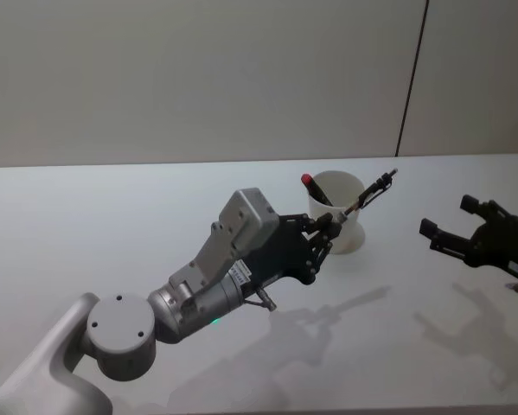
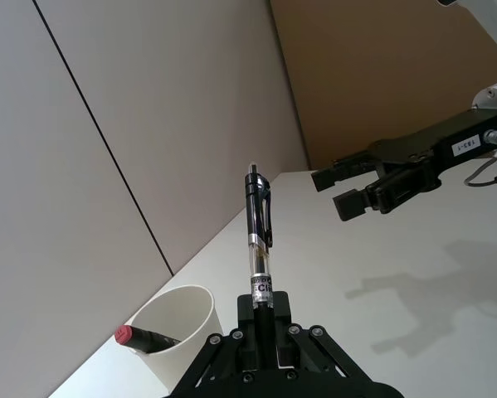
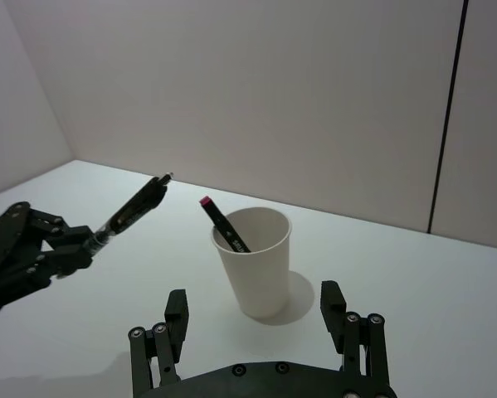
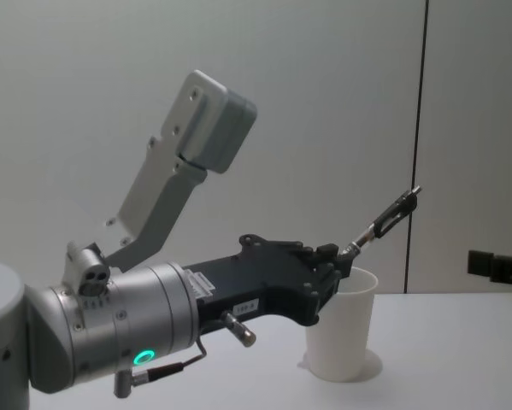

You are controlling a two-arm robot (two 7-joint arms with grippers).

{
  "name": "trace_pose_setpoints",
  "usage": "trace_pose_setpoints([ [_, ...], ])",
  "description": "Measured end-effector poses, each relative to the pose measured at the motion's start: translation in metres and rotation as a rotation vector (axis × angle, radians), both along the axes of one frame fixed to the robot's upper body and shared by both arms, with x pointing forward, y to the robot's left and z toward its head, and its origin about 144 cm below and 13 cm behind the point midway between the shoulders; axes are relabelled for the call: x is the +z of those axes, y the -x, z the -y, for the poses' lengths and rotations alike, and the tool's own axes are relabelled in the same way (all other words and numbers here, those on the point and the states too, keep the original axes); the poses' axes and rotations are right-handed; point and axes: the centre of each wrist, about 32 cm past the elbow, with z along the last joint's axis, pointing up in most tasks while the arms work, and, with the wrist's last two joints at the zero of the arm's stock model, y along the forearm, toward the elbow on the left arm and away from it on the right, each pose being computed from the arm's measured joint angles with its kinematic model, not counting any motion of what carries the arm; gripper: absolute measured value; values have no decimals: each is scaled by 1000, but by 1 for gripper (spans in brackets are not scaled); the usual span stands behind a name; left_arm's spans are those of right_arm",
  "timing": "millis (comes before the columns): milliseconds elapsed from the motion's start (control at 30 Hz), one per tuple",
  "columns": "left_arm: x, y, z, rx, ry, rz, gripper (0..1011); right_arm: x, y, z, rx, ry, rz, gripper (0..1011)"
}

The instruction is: Place the pen into the pen holder.

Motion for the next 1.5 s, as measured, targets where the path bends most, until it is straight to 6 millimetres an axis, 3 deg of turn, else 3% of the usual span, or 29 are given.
trace_pose_setpoints([
  [400,0,0,0,0,0,0,135,0,5,1,55,-127,-79,1002],
  [1500,0,0,0,0,0,0,135,-3,1,-37,91,-397,-161,1002],
])
